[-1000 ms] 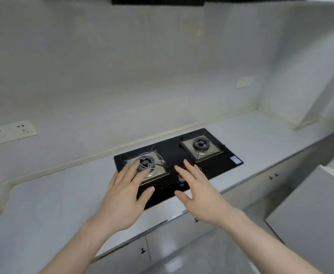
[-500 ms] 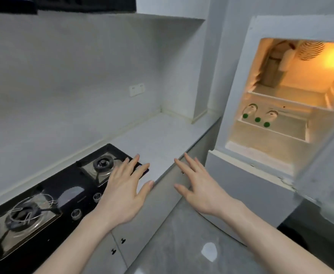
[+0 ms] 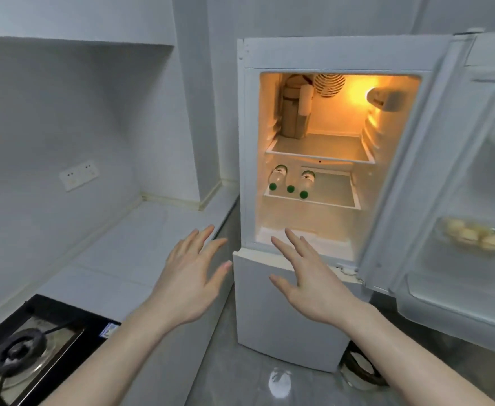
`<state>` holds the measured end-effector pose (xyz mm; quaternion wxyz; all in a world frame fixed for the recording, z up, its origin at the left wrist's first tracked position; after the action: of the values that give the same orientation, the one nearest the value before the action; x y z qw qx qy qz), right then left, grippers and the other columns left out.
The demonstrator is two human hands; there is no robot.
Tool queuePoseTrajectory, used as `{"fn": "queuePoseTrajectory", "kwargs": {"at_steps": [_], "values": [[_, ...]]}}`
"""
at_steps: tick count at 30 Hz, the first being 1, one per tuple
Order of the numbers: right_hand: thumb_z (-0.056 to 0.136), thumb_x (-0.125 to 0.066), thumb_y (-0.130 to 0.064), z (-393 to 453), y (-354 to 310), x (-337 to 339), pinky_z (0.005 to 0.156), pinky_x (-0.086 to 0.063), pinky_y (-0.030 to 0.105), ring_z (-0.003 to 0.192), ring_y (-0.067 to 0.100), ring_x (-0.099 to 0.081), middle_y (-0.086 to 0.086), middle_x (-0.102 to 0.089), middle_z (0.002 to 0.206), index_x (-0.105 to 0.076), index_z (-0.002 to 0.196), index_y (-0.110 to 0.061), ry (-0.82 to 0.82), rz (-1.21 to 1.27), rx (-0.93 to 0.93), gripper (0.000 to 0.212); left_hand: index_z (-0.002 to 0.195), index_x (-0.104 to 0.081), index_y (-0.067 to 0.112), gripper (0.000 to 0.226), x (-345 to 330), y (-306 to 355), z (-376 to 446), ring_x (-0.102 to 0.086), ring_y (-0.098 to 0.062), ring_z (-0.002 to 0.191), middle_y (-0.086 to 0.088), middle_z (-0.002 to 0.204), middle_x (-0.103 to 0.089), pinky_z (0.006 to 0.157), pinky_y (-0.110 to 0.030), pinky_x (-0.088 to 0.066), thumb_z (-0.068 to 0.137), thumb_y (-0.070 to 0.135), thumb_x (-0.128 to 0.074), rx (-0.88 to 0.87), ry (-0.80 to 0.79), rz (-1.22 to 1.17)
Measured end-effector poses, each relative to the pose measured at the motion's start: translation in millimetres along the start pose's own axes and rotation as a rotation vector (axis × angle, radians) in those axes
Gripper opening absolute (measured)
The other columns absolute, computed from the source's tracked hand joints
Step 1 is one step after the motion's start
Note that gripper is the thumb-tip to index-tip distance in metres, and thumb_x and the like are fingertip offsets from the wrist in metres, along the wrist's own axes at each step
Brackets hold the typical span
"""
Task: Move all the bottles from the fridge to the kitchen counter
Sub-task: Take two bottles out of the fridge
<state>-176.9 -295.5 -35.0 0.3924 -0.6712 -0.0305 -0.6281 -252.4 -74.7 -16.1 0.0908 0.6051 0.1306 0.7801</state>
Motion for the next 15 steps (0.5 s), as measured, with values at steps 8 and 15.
{"fn": "queuePoseTrajectory", "kwargs": {"at_steps": [8,15], "values": [[0.102,-0.052,-0.049,97,46,19,0.128,-0.014,0.037,0.159,0.013,0.001,-0.017,0.006,0.171,-0.015,0.161,-0.044,0.072,0.02,-0.125,0.07,0.153,-0.036,0.035,0.053,-32,-12,131,-0.007,-0.015,0.156,0.01,0.169,-0.013,0.126,-0.035,-0.013,0.104,0.053,-0.037,-0.135,-0.101,-0.045],[0.101,-0.054,-0.048,149,94,36,0.126,-0.017,0.032,0.158,0.011,-0.006,-0.015,-0.001,0.171,-0.019,0.161,-0.042,0.117,0.028,-0.253,0.07,0.154,-0.036,0.033,0.054,-75,-14,231,-0.012,-0.017,0.155,0.006,0.168,-0.017,0.126,-0.04,-0.017,0.103,0.054,-0.038,-0.216,-0.21,-0.039]]}}
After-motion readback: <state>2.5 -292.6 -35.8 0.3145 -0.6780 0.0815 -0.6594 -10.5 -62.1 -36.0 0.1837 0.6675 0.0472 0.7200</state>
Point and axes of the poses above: each hand's wrist, its own z-axis towards the middle knuckle, its own x-axis out of the back of the hand, y = z × x, the point moved 5 cm from there along z, towards the middle knuckle
